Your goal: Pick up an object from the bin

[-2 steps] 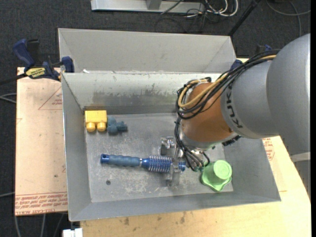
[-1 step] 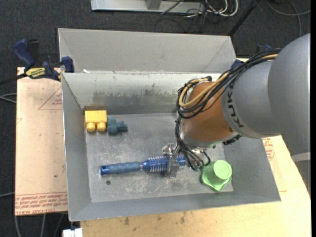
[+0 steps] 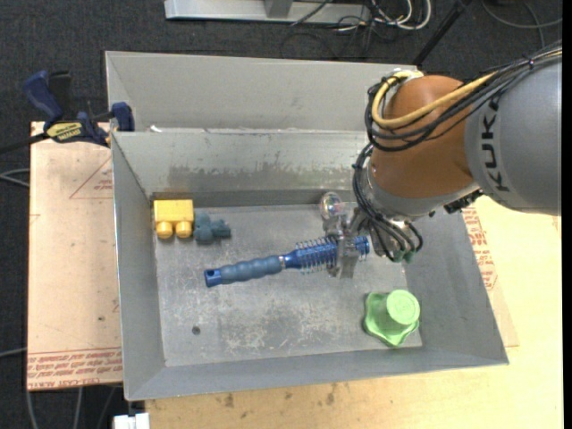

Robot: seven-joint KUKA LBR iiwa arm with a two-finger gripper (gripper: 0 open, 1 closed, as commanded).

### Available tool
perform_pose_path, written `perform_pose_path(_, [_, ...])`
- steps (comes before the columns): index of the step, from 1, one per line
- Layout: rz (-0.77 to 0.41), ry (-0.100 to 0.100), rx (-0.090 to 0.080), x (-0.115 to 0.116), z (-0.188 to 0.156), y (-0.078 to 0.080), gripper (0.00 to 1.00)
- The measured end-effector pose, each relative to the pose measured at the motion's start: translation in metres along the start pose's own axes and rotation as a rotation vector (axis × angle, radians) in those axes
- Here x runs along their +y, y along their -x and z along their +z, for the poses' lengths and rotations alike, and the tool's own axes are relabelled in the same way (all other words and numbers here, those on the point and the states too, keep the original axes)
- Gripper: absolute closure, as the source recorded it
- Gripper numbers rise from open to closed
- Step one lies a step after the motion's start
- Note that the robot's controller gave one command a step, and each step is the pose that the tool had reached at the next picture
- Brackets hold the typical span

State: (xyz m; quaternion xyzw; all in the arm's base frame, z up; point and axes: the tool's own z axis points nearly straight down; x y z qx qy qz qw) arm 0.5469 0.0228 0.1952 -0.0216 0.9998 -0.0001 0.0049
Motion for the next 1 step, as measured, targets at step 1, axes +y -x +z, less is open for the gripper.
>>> perform_pose_path(1, [-0.356,0.001,0.003,-0.006,-0.0581,0.0111,1.0])
